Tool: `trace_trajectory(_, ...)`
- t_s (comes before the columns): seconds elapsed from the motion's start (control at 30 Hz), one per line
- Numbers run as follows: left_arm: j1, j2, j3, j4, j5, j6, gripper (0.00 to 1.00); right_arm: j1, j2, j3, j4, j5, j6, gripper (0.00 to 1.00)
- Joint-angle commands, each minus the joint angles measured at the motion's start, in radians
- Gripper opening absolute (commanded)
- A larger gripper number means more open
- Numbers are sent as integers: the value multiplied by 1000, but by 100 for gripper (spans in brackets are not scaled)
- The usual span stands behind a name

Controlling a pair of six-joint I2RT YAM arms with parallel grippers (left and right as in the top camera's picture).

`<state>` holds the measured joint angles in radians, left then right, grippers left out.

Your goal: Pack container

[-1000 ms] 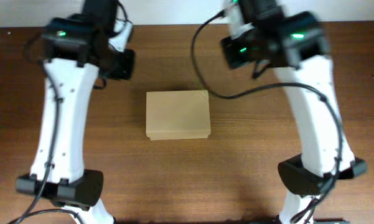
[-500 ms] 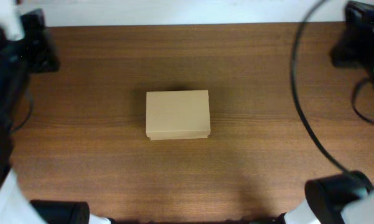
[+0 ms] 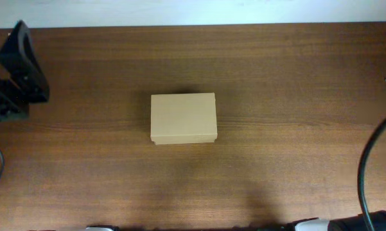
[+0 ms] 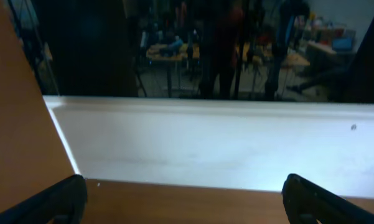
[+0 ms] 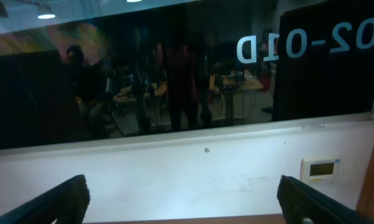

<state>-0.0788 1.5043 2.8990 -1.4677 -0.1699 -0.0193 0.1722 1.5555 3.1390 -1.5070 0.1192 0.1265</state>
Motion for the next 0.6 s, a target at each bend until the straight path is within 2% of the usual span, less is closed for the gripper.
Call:
trace_trajectory(0.0,4,-6,4,-51,-11,5,100,-2,5,-1,-16,-2,2,99)
trace_trajectory(0.27,4,-5,-2,-209,-11,5,100,-2,10,-1,-27,-2,2,99)
trace_trajectory(0.57,4,-5,-2,-219,-10,5,100,-2,11,-1,-27,-2,2,99)
